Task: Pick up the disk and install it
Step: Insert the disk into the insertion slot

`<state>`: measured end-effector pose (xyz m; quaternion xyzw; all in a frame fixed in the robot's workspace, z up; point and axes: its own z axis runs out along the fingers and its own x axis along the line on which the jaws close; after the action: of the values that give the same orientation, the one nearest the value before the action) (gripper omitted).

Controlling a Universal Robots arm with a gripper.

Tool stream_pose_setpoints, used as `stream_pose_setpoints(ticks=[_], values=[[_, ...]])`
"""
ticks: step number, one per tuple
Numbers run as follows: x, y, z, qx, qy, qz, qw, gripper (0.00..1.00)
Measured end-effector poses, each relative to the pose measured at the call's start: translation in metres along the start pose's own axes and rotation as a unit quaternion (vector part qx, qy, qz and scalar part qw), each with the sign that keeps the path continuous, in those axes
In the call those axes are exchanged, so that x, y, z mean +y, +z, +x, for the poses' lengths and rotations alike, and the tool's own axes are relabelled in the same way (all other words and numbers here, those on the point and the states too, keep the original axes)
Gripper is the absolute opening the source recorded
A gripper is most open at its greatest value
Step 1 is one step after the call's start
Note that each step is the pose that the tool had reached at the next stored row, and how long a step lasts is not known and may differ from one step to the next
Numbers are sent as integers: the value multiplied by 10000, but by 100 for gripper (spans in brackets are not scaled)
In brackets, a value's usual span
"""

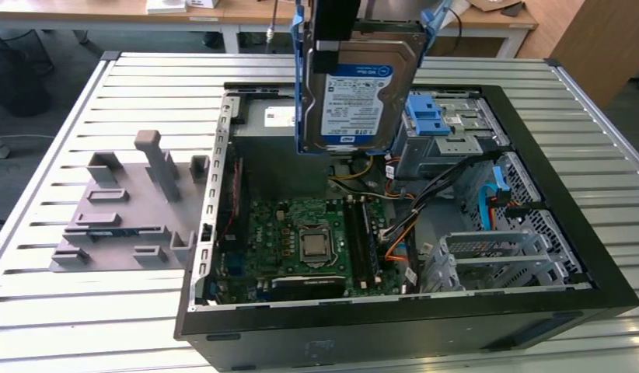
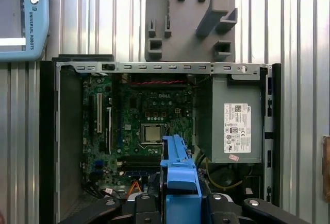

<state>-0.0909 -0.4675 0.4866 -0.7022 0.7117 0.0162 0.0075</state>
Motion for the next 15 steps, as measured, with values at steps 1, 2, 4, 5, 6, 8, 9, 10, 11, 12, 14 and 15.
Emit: stream_pose_setpoints(ticks=[1, 2, 4, 5, 6, 8, 9, 10, 11, 12, 14, 15], values=[[0, 1, 22, 0, 0, 0, 10000, 36], [-1, 2, 47, 0, 0, 0, 10000, 36], [-1, 5, 90, 0, 1, 0, 10000, 36], [-4, 7, 98, 1, 4, 0, 10000, 36], [-11, 10, 100, 0, 6, 0, 10000, 36], [-47, 12, 100, 1, 9, 0, 10000, 36], [-71, 14, 99, 1, 11, 0, 10000, 36], [-100, 15, 99, 1, 11, 0, 10000, 36], [-131, 16, 99, 1, 11, 0, 10000, 36], [-161, 16, 99, 1, 10, 0, 10000, 36], [-212, 17, 98, 0, 11, 0, 10000, 36], [-223, 18, 98, 0, 12, 0, 10000, 36]])
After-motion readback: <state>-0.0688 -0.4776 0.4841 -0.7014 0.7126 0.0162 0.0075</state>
